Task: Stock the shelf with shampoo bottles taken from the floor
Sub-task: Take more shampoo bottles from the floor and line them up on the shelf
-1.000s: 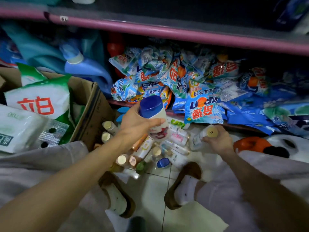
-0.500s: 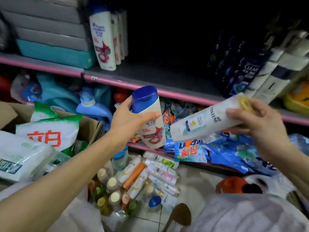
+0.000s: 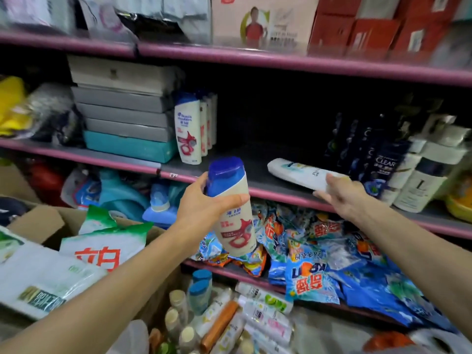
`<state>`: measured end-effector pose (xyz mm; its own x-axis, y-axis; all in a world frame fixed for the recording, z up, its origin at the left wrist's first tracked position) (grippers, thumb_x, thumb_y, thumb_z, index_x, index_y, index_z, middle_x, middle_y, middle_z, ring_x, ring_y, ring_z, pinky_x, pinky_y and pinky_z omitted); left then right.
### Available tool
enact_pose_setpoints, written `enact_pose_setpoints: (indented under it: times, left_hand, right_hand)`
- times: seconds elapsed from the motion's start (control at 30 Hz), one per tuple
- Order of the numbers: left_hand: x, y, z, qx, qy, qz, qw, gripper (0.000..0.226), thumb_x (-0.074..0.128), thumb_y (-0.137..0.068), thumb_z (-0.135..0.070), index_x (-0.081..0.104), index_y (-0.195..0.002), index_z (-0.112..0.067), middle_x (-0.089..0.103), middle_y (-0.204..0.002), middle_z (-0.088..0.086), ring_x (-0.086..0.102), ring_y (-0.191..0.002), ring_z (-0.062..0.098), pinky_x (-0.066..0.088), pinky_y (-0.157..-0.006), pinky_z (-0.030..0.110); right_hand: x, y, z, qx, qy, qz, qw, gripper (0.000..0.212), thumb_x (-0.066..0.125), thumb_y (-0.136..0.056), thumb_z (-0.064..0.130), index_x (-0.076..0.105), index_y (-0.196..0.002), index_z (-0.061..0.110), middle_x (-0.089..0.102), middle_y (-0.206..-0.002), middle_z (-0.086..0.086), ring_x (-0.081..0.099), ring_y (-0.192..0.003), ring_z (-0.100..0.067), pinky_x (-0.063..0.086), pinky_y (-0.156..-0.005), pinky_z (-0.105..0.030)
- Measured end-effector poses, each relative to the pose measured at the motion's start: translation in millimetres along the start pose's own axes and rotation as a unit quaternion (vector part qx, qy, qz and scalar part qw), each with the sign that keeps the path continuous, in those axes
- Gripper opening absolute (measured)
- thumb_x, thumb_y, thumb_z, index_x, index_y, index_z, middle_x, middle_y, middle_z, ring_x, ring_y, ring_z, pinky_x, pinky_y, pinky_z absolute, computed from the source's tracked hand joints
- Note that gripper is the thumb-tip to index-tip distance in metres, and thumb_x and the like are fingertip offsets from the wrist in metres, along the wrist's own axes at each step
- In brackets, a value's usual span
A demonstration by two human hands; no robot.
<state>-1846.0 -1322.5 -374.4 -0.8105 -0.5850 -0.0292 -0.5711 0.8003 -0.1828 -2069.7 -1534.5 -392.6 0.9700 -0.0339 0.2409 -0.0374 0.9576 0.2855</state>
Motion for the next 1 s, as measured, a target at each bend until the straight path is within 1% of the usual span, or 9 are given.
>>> enact_pose_setpoints:
  times: [0.1, 0.2, 0.27, 0.33, 0.4, 0.43, 0.63, 0.73, 1.0]
  left_hand:
    - [0, 2, -1, -0.003, -0.016, 0.002, 1.000, 0.040, 0.086, -0.054, -0.034, 0.062, -0.082, -0.053, 0.071, -0.086, -0.023, 0.068, -0.074, -0.002, 0.048, -0.061, 0.020]
    - [4, 4, 0, -0.010, -0.031, 0.017, 0.999, 0.040, 0.087, -0.056, -0.033, 0.063, -0.084, -0.049, 0.071, -0.087, -0.022, 0.068, -0.075, -0.003, 0.049, -0.058, 0.015]
    - [10, 6, -1, -0.009, -0.040, 0.029, 0.999, 0.039, 0.087, -0.058, -0.031, 0.064, -0.086, -0.044, 0.071, -0.087, -0.021, 0.068, -0.076, -0.002, 0.050, -0.056, 0.012]
    - [18, 9, -4, 0.009, -0.067, 0.040, 0.997, 0.040, 0.087, -0.059, -0.032, 0.064, -0.090, -0.042, 0.071, -0.087, -0.022, 0.067, -0.076, -0.003, 0.051, -0.056, 0.012]
    - [30, 14, -7, 0.039, -0.114, 0.060, 0.991, 0.044, 0.086, -0.058, -0.037, 0.064, -0.095, -0.042, 0.070, -0.088, -0.021, 0.066, -0.077, -0.004, 0.053, -0.061, 0.013]
    - [37, 17, -7, 0.052, -0.133, 0.072, 0.987, 0.045, 0.085, -0.058, -0.038, 0.064, -0.097, -0.041, 0.070, -0.088, -0.020, 0.066, -0.077, -0.003, 0.053, -0.063, 0.014]
    - [56, 26, 0, 0.066, -0.155, 0.099, 0.981, 0.043, 0.083, -0.062, -0.033, 0.064, -0.100, -0.034, 0.070, -0.087, -0.014, 0.066, -0.079, 0.003, 0.054, -0.069, 0.022]
    - [59, 26, -1, 0.072, -0.162, 0.103, 0.979, 0.045, 0.083, -0.063, -0.033, 0.063, -0.103, -0.033, 0.070, -0.089, -0.011, 0.066, -0.080, 0.004, 0.055, -0.071, 0.026]
    - [56, 24, 4, 0.062, -0.183, 0.128, 0.973, 0.041, 0.086, -0.058, -0.039, 0.063, -0.092, -0.033, 0.068, -0.081, -0.011, 0.064, -0.069, 0.000, 0.047, -0.057, 0.012]
  right_hand:
    - [-5, -12, -8, 0.016, 0.146, -0.012, 0.989, 0.042, 0.039, -0.097, -0.001, 0.034, -0.139, -0.004, 0.041, -0.145, -0.015, 0.057, -0.120, -0.023, 0.049, -0.095, -0.026]
    - [-3, 1, 20, -0.107, 0.343, -0.065, 0.931, 0.052, 0.049, -0.090, 0.002, 0.034, -0.140, -0.003, 0.037, -0.145, -0.016, 0.056, -0.112, -0.033, 0.047, -0.084, -0.031]
    - [23, 29, 29, -0.180, 0.353, 0.064, 0.916, 0.053, 0.053, -0.093, 0.008, 0.035, -0.143, 0.009, 0.040, -0.144, -0.012, 0.059, -0.108, -0.029, 0.050, -0.079, -0.031]
    - [48, 73, 24, -0.198, 0.311, 0.250, 0.895, 0.044, 0.059, -0.093, 0.030, 0.048, -0.135, 0.025, 0.055, -0.133, 0.001, 0.066, -0.103, -0.015, 0.056, -0.080, -0.027]
    - [65, 121, 15, -0.263, 0.354, 0.395, 0.806, 0.046, 0.060, -0.085, 0.047, 0.055, -0.128, 0.035, 0.063, -0.122, 0.014, 0.065, -0.103, -0.001, 0.055, -0.083, -0.020]
    - [68, 136, 11, -0.293, 0.367, 0.427, 0.773, 0.048, 0.062, -0.082, 0.048, 0.056, -0.127, 0.036, 0.065, -0.118, 0.015, 0.064, -0.103, 0.001, 0.054, -0.084, -0.018]
    - [64, 154, 13, -0.432, 0.458, 0.359, 0.689, 0.039, 0.064, -0.084, 0.037, 0.061, -0.123, 0.029, 0.061, -0.114, 0.014, 0.059, -0.102, -0.004, 0.050, -0.088, -0.030]
    - [60, 154, 13, -0.445, 0.452, 0.344, 0.693, 0.039, 0.060, -0.087, 0.035, 0.061, -0.125, 0.025, 0.060, -0.116, 0.014, 0.056, -0.104, 0.000, 0.047, -0.087, -0.024]
    - [62, 151, 10, -0.407, 0.475, 0.367, 0.688, 0.044, 0.054, -0.086, 0.042, 0.061, -0.125, 0.026, 0.061, -0.115, 0.015, 0.056, -0.104, 0.004, 0.045, -0.088, -0.016]
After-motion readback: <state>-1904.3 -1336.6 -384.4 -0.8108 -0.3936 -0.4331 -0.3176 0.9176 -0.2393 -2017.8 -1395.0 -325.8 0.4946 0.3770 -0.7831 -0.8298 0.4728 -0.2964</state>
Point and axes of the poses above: each hand's wrist, its own y-axis away from the middle knuckle, its own x-axis out of the palm, z = x × y, the point moved 7 cm from there along -y, towards the middle knuckle
